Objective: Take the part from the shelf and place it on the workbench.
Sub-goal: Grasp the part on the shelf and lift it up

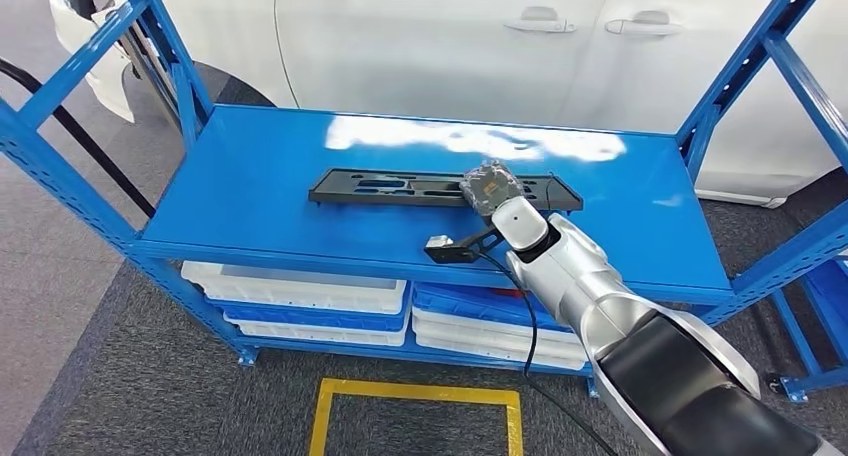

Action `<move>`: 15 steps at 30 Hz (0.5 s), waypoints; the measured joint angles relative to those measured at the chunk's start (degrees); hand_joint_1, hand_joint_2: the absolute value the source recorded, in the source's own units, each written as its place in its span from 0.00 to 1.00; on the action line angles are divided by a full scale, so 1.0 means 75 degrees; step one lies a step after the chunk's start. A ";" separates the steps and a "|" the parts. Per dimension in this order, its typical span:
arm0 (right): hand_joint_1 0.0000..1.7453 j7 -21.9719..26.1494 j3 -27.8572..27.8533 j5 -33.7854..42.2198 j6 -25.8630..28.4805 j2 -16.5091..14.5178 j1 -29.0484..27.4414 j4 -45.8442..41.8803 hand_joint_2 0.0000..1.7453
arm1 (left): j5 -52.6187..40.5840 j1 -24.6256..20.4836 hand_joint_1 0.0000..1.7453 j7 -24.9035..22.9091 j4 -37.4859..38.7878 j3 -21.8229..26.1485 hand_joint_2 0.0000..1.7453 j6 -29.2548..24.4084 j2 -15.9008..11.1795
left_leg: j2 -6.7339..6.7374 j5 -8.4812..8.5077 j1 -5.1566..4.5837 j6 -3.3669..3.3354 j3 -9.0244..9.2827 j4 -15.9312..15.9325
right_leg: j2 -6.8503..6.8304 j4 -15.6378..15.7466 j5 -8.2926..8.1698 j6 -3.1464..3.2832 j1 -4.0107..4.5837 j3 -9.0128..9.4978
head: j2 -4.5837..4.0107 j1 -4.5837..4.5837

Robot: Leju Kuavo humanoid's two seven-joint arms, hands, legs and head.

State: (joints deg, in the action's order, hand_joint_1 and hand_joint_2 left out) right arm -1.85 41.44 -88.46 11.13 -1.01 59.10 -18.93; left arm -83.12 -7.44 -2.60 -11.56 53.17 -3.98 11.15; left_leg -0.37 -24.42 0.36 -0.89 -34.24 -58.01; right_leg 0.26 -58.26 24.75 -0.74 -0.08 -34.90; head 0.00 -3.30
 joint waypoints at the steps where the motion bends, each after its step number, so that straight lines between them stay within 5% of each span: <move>1: 0.96 0.0020 0.0001 0.0000 -0.0005 0.0000 0.0015 0.0000 1.00 | 0.0005 -0.0004 0.00 0.0007 0.0000 0.0001 0.00 -0.0001 0.0001 | 0.0003 0.0021 0.0014 -0.0043 0.0010 0.0029 | 0.0000 -0.0161 0.0121 -0.0047 -0.0010 -0.0067 | 0.0000 0.0000; 4: 0.97 0.0106 0.0005 0.0011 -0.0021 0.0001 0.0022 0.0007 1.00 | 0.0023 -0.0007 0.00 0.0033 0.0000 0.0001 0.00 -0.0003 0.0004 | 0.0014 0.0046 0.0033 -0.0096 0.0013 0.0058 | -0.0004 -0.1490 0.0809 -0.0158 -0.0053 -0.0680 | 0.0000 0.0000; 6: 0.98 0.0258 0.0001 0.0157 -0.0017 0.0001 0.0004 0.0016 1.00 | 0.0033 0.0000 0.00 0.0051 0.0001 0.0001 0.00 -0.0001 0.0003 | 0.0017 0.0043 0.0033 -0.0097 0.0013 0.0054 | -0.0007 -0.2161 0.0966 -0.0196 -0.0082 -0.1014 | 0.0000 0.0000; 7: 0.97 0.0382 -0.0021 0.0305 -0.0012 0.0001 0.0001 0.0017 1.00 | 0.0033 0.0002 0.00 0.0063 0.0001 0.0001 0.00 0.0001 0.0003 | 0.0013 0.0040 0.0034 -0.0093 0.0020 0.0051 | -0.0009 -0.2066 0.0825 -0.0199 -0.0095 -0.0973 | 0.0000 0.0000; 9: 0.98 0.0666 -0.0122 0.0650 -0.0004 0.0001 0.0010 0.0012 1.00 | 0.0033 0.0001 0.00 0.0082 0.0001 0.0001 0.00 0.0007 0.0005 | 0.0005 0.0023 0.0036 -0.0066 0.0044 0.0042 | -0.0019 -0.1084 0.0285 -0.0172 -0.0110 -0.0497 | 0.0000 0.0000; 11: 0.99 0.0955 -0.0259 0.0987 -0.0002 -0.0007 0.0016 -0.0002 1.00 | 0.0031 -0.0007 0.00 0.0095 0.0000 0.0001 0.00 0.0005 0.0007 | 0.0003 -0.0005 0.0006 -0.0004 0.0037 0.0018 | -0.0026 -0.0179 -0.0032 -0.0102 -0.0084 -0.0069 | 0.0000 0.0000; 15: 1.00 0.2187 -0.0796 0.2417 -0.0093 -0.0039 -0.0037 -0.0121 1.00 | -0.0026 -0.0010 0.00 0.0211 0.0001 -0.0007 0.00 -0.0075 0.0007 | 0.0005 -0.0050 -0.0003 0.0157 0.0015 -0.0010 | -0.0030 0.0058 -0.0061 0.0085 -0.0053 0.0010 | 0.0000 0.0000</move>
State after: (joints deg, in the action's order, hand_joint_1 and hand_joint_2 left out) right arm 14.55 35.47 -70.33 10.43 -1.30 58.82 -19.84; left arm -83.31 -7.52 -1.02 -11.56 53.12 -4.54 11.20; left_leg -0.34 -24.80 0.34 0.29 -34.13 -58.09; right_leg 0.04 -57.83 24.29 -0.10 -0.47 -34.82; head 0.00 -3.30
